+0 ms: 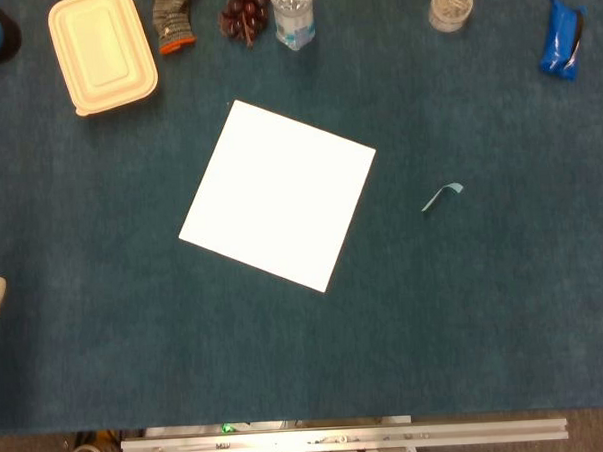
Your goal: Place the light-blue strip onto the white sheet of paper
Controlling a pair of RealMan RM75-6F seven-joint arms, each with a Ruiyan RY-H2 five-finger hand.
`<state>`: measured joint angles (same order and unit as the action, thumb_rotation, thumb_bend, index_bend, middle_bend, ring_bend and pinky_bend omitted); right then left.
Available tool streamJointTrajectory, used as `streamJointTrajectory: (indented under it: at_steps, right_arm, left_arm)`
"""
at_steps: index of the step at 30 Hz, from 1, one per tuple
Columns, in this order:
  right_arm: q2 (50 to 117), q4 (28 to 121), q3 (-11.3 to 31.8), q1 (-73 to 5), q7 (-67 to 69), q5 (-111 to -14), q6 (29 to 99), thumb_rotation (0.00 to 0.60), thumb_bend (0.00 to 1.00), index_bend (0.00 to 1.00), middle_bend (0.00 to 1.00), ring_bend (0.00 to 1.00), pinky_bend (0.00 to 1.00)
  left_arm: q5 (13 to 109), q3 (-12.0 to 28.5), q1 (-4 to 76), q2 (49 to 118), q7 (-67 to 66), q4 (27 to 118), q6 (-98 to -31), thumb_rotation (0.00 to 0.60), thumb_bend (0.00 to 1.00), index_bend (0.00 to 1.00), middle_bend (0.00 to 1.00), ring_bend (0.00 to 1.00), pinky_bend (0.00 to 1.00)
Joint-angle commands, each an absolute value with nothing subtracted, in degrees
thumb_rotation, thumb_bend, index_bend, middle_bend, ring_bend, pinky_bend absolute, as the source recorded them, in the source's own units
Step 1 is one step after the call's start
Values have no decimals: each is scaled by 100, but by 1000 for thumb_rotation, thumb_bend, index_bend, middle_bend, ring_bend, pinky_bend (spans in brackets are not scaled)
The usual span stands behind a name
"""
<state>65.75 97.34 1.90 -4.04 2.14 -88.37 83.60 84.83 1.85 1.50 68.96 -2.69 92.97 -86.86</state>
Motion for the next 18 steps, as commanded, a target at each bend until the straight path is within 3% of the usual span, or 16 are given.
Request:
streamJointTrajectory:
  at_steps: [1,18]
  right_arm:
    - [6560,9756,193,-423,222,-8904,8386,600,229,223,351,250,322]
    - [6427,9885,217,-721,272,-9195,8182,600,229,223,351,250,322]
  left_arm:
    - [8479,186,151,6892,-276,9305,-8687,600,231,148,178,159,87]
    - [8497,176,116,6871,-213,9277,-8749,600,231,148,178,159,87]
